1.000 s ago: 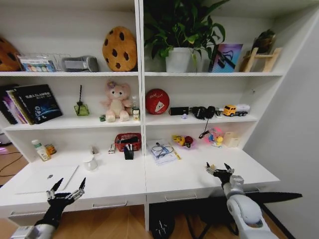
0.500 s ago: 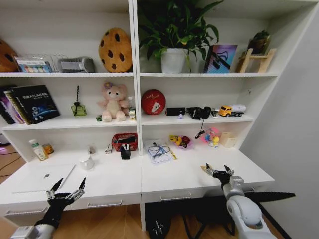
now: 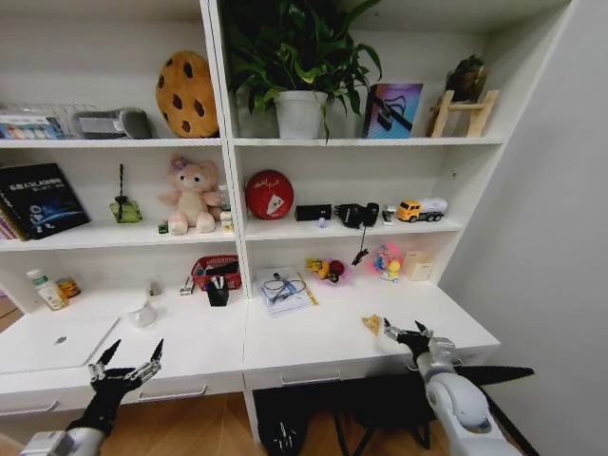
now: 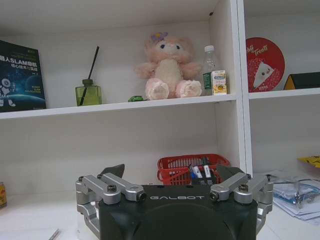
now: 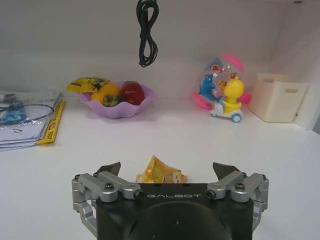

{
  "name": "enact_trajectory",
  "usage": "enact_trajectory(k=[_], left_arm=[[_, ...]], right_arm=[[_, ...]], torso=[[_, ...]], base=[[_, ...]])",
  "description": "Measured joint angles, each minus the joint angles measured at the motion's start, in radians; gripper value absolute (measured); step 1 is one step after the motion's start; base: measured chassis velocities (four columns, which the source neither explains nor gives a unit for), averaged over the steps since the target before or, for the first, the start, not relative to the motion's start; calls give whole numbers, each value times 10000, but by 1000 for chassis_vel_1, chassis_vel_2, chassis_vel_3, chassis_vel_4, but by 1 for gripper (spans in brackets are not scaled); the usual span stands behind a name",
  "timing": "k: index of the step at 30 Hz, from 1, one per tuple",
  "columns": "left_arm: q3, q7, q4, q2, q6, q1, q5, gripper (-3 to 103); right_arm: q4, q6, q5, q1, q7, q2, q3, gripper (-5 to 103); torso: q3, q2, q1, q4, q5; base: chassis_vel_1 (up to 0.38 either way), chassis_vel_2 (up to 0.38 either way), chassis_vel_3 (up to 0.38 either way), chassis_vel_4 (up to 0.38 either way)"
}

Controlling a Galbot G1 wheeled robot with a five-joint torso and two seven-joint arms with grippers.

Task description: Organize the objects on the table.

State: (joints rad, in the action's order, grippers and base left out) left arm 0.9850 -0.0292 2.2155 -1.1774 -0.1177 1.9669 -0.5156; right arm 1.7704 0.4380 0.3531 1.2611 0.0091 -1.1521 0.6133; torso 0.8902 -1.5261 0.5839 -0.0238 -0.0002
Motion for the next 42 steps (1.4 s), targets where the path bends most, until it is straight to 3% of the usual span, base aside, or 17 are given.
enact_trajectory(k=[7, 12, 18, 21, 22, 29, 31, 33, 36, 37, 42], left_arm=[[1, 2, 0, 0, 0, 0, 0, 100], [1, 2, 0, 0, 0, 0, 0, 100], [1, 2, 0, 0, 0, 0, 0, 100], [1, 1, 0, 0, 0, 0, 0, 100], [1, 1, 0, 0, 0, 0, 0, 100], [1, 0, 0, 0, 0, 0, 0, 100], [1, 0, 0, 0, 0, 0, 0, 100], [1, 0, 0, 0, 0, 0, 0, 100], [1, 0, 0, 0, 0, 0, 0, 100], [1, 0, 0, 0, 0, 0, 0, 100], [1, -1, 0, 0, 0, 0, 0, 100]], right_arm=[[-1341, 315, -48, -1509, 107, 362, -449, 100], [-1541, 547, 193, -1607, 234, 331, -480, 89], [-1740, 495, 160, -1594, 136, 87, -455, 61], [-1816, 436, 114, -1631, 71, 87, -453, 56], [-1878, 357, -12, -1659, 25, 83, -453, 45], [-1909, 126, -408, -1657, -74, 17, -453, 29], [-1876, 128, -451, -1644, -69, -50, -447, 13], [-1805, 112, -495, -1593, -61, -67, -436, 13], [-1315, -106, -924, -1311, -72, -66, -384, -2], [-1315, -106, -924, -1311, -72, -66, -384, -2], [-287, -257, -1253, -674, -85, -63, -242, 18]], torso=[[1, 1, 3, 3, 1], [0, 0, 2, -5, 1], [0, 0, 1, 0, 2], [0, 0, 1, -1, 2], [0, 1, 1, -1, 1], [0, 0, 1, -2, 1], [0, 0, 1, -1, 2], [0, 1, 2, 0, 1], [0, 0, 1, -1, 2], [0, 0, 1, -1, 2], [-1, 0, 0, -2, 0]], base=[[8, 9, -6, -4], [0, 0, 0, 0], [0, 0, 0, 0], [0, 0, 0, 0], [0, 0, 0, 0], [0, 0, 0, 0], [0, 0, 0, 0], [0, 0, 0, 0], [0, 0, 0, 0], [0, 0, 0, 0], [0, 0, 0, 0]])
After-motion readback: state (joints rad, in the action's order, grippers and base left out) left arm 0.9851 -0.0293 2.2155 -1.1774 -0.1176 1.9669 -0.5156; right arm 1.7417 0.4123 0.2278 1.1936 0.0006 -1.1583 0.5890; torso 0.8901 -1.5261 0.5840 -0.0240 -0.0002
